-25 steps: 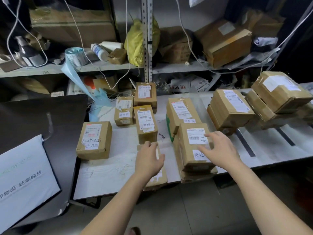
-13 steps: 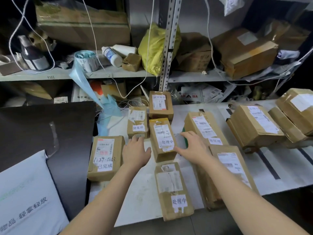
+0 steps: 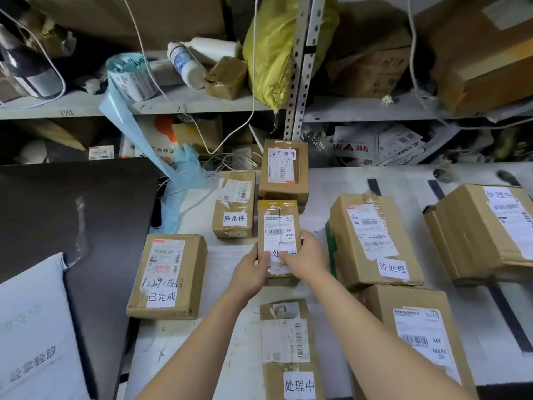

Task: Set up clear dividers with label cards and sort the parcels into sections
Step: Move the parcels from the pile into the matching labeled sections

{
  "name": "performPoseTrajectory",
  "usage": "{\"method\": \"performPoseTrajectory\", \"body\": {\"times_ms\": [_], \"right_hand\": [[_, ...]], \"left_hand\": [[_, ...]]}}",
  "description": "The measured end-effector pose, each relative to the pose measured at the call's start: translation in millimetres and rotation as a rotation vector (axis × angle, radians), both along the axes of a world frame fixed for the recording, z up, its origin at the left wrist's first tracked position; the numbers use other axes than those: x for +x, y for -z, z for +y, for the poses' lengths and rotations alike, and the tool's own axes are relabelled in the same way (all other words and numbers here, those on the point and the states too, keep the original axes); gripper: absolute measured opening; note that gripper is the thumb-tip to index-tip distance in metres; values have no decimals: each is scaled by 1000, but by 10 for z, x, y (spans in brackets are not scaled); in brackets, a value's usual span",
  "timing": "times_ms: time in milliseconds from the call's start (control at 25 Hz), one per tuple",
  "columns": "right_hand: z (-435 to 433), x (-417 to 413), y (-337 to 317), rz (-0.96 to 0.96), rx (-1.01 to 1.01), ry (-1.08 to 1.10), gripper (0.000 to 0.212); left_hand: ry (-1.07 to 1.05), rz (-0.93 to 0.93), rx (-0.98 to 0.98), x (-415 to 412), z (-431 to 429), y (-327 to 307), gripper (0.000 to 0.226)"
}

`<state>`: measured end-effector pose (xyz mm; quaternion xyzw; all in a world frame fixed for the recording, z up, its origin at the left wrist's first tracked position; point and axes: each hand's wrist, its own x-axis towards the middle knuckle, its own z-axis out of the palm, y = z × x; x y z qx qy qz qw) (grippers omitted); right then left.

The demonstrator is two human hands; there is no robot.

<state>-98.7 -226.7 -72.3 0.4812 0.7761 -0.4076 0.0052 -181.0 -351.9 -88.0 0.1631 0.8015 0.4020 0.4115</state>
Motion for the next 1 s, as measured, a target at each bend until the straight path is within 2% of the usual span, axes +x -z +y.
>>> {"method": "performPoseTrajectory", "body": {"times_ms": [120, 240, 320, 520, 760, 800, 920, 1000], "right_hand": [[35, 33, -129, 27, -19, 21, 43], [41, 137, -460, 125, -7, 28, 51], [-18, 249, -781, 231, 3, 37, 60], [-221, 817, -1466, 374, 44, 34, 58], [-494, 1965, -2034, 513, 92, 219, 50], [-519, 2146, -2061, 526, 104, 250, 52], [-536, 2708, -2059, 550, 156, 330, 82], [-524, 3126, -2083, 563, 164, 363, 83]], "left_hand": [[-46, -22, 46, 63, 9, -154, 42], [-77, 21, 122, 145, -37, -451, 33], [-68, 127, 204, 177, -97, -645, 32], [54, 337, 344, 429, -211, -1140, 34], [253, 468, 501, 1177, -116, -1602, 39], [280, 475, 522, 1328, -88, -1653, 38], [367, 474, 588, 1834, -16, -1773, 42], [394, 435, 602, 2209, 59, -1790, 40]]}}
